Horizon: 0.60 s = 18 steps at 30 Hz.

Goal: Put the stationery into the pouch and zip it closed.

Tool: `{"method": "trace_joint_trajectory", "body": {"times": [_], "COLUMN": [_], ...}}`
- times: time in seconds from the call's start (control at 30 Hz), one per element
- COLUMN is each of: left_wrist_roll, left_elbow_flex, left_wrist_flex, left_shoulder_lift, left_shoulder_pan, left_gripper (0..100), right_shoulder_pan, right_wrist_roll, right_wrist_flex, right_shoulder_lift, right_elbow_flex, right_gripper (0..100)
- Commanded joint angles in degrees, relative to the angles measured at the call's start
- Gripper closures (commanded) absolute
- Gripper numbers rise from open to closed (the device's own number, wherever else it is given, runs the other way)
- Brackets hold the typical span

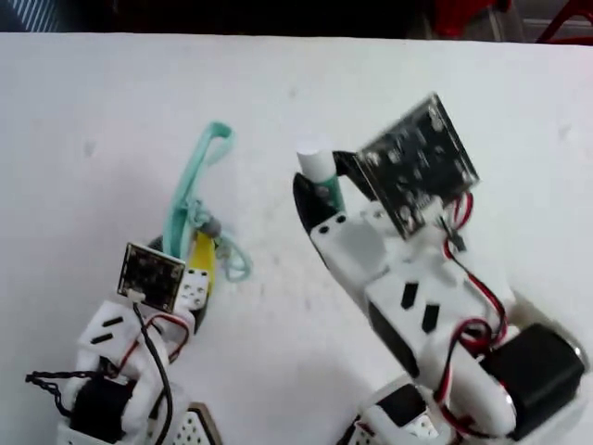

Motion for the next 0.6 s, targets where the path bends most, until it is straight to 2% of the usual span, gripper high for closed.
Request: {"method": "trace_joint_trajectory", "body": {"times": [0.0,0.13,0.27,0.33,0.47,0.57], "left_wrist_roll": [0.1,0.1,-1.7,-3.0,-0.7,0.1], "left_elbow_flex": [-0.2,-0.2,-0.3,-0.3,-0.7,-2.0], "left_wrist_flex": [-1.2,-1.2,-1.2,-1.1,0.7,2.3], "left_shoulder_lift": [0.0,0.0,0.0,0.0,0.0,0.0], "left_shoulder_pan": [0.5,0.5,0.5,0.5,0.0,-0.6], "left_gripper": [97,97,97,93,82,80], "right_shoulder_pan": [-0.5,-0.5,-1.2,-3.3,-6.3,-6.8], "right_wrist_roll": [1.0,1.1,0.5,0.5,0.5,-0.4], "right_wrist_flex": [-12.1,-29.3,-42.3,-46.2,-51.3,-52.6], "right_shoulder_lift": [-8.1,-14.4,-14.8,-13.4,-7.7,-3.8], "right_elbow_flex": [13.1,27.8,33.1,33.6,33.8,33.8], "right_gripper": [98.1,98.2,98.2,98.2,98.2,98.2]}}
